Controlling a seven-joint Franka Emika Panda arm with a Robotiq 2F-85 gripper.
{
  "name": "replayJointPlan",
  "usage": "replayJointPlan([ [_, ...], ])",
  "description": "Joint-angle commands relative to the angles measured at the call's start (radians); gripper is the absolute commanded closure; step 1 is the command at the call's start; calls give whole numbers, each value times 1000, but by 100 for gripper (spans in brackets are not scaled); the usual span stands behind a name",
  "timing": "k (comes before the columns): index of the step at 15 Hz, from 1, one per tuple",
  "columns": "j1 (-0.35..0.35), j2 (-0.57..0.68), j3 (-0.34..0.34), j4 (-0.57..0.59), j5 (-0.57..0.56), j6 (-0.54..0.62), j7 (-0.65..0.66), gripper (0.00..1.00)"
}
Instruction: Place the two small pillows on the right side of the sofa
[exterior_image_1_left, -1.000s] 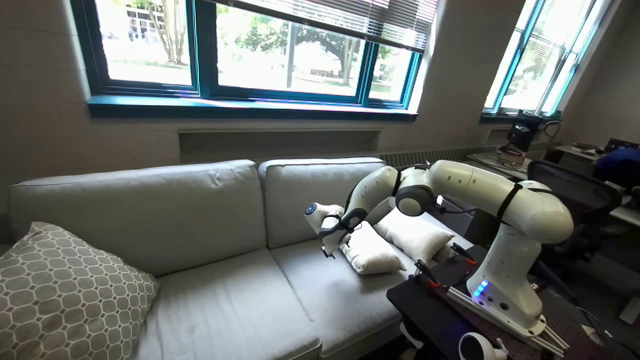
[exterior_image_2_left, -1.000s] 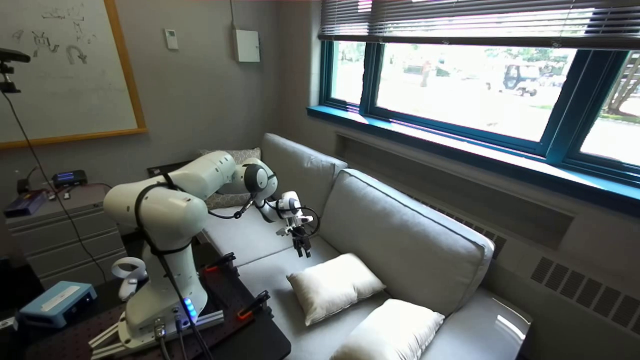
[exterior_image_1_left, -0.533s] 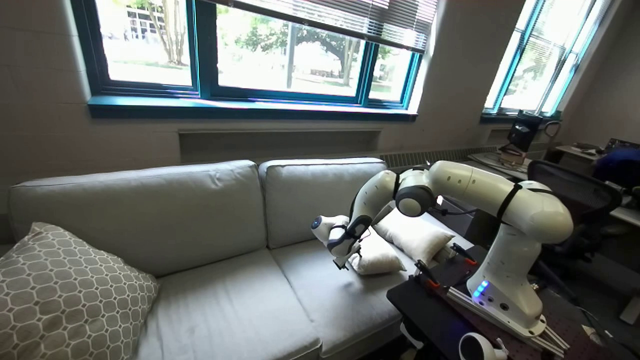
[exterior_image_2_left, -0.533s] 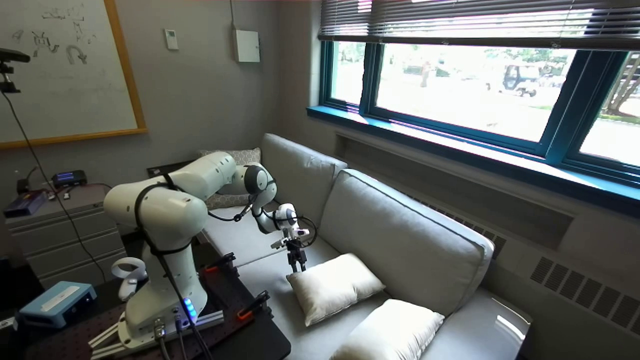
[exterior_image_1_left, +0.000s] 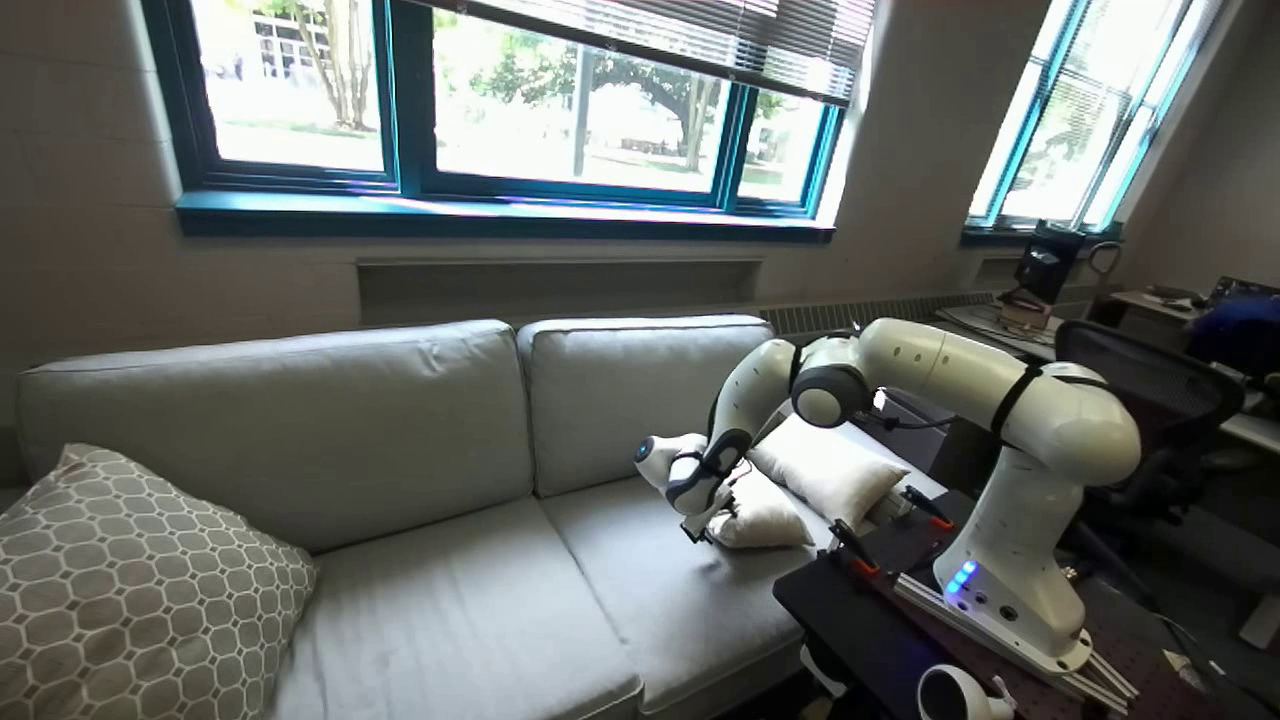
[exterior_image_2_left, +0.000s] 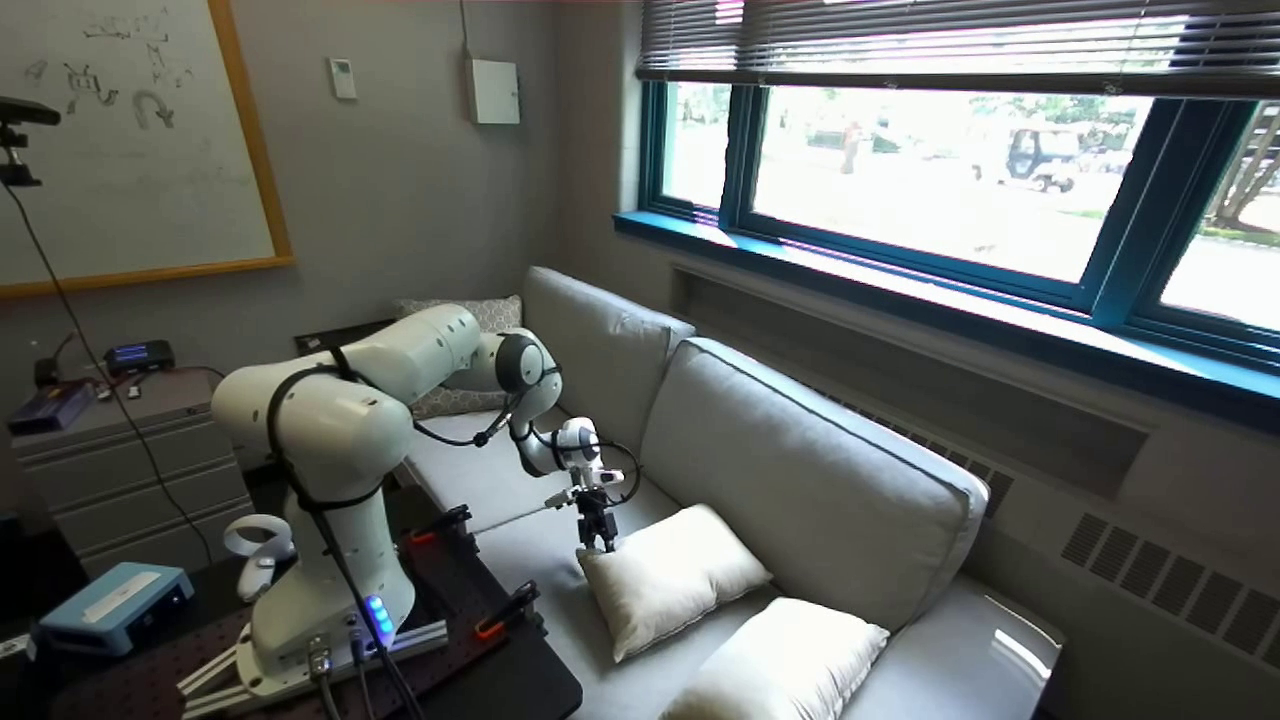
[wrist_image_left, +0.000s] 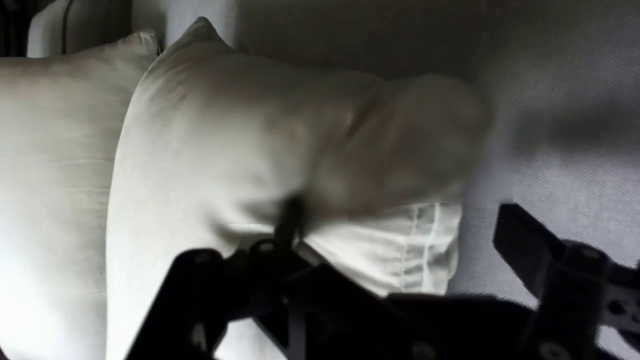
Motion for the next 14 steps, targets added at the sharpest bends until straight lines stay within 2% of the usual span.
replayJointPlan([
  [1,-24,-1,-41,4,-34,-5,8,25],
  [2,-33,-2,-52,4,-38,-6,11,26],
  [3,-39,-3,-64,1,-46,-3,17,33],
  [4,-72,-3,-40,8,-99,-14,40,41],
  [5,-81,-4,-39,4,-116,-16,46,51],
  [8,-115,-5,-28,-3,-163,-27,77,73],
  [9,-98,-5,-60,-16,-122,-7,77,78],
  [12,-133,-5,-54,-22,-96,43,152,99],
  [14,-179,-12,-20,-25,-39,104,165,100],
])
